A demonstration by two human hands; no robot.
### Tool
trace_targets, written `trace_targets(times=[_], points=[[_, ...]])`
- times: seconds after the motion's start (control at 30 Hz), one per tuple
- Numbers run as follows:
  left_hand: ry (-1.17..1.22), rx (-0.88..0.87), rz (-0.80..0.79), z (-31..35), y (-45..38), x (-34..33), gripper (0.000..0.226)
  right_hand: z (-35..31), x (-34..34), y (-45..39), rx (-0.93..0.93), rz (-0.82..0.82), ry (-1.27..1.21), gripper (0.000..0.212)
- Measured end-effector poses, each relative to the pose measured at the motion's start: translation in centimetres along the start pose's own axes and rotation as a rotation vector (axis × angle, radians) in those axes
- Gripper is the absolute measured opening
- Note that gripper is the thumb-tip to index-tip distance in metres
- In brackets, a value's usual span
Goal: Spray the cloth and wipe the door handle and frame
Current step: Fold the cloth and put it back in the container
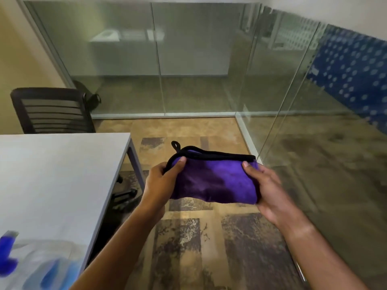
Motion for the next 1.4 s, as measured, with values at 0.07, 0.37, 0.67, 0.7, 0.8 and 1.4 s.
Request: trace_targets(times=[0.07, 0.37, 0.67, 0.7, 0.8, 1.4], points=[[-0.008, 0.035, 0.033, -0.7, 0.1, 2.1, 0.033, 1.3, -1.7, 0.7, -0.007, 0.028, 0.016, 0.036], [-0.014, 0.088, 0.156, -2.8, 3.3, 9.2, 0.040, 3.9, -7.4, 4.9, -0.020, 0.009, 0.067, 0.030], [0.019, -0.028, 0.266, -4.7, 14.2, 14.5, 0.062, 4.8, -11.4, 12.8, -0.017, -0.180, 0.096, 0.021], [0.030, -0.022, 0.280, -5.2, 15.6, 15.1, 0.058, 5.1, -11.7, 13.9, -0.023, -0.200, 0.101, 0.021], [0.069, 0.008, 0.328, -6.6, 19.6, 16.8, 0.043, 5.9, -12.7, 17.0, -0.039, -0.249, 0.122, 0.020], [0.196, 0.047, 0.687, -12.6, 32.8, 31.2, 0.090, 13.8, -24.4, 27.6, -0.005, -0.463, 0.514, 0.018]])
Point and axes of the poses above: each hand's wrist, its own y-axis away from the middle knuckle, its own x-axis out of the back of the hand, z = x × y, the point moved 1 cm from there along -y, towards the middle knuckle, and after that the axes turned 5 degrees about x, right-handed, at the moved point
